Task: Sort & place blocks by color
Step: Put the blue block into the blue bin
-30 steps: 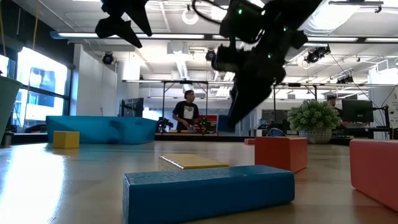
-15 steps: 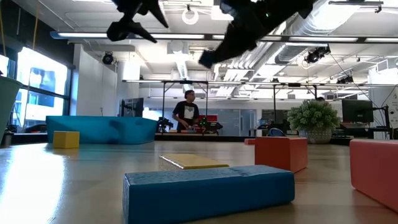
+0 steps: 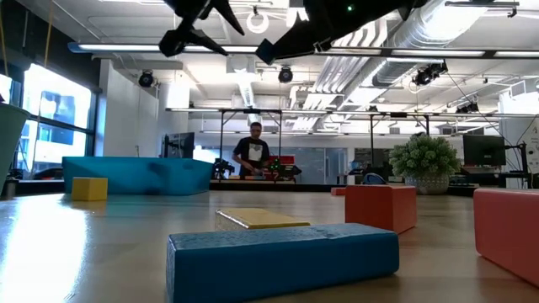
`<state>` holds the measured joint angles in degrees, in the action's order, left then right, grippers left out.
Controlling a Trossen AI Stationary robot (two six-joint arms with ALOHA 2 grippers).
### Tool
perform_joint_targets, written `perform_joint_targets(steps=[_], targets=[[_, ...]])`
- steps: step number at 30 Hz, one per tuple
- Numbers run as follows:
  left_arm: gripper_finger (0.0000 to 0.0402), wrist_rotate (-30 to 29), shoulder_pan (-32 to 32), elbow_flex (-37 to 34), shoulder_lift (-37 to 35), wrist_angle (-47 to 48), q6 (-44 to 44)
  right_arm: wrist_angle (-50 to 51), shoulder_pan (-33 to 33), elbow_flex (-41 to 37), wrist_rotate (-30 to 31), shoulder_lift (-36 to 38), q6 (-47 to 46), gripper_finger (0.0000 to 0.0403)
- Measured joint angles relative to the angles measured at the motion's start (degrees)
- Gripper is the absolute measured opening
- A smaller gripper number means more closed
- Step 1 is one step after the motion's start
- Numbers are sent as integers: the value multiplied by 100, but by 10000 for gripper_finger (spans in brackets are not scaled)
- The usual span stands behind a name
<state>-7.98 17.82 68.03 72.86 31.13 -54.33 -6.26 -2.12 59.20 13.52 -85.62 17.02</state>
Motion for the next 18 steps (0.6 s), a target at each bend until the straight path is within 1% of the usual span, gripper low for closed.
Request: perform_joint_targets(steps=[9, 18], targets=[[206, -1, -272, -4, 675, -729, -120, 253, -167, 2, 2, -26, 0, 100], [207, 1, -284, -4, 1073, -907, -210, 499, -202, 2, 4, -33, 0, 100]])
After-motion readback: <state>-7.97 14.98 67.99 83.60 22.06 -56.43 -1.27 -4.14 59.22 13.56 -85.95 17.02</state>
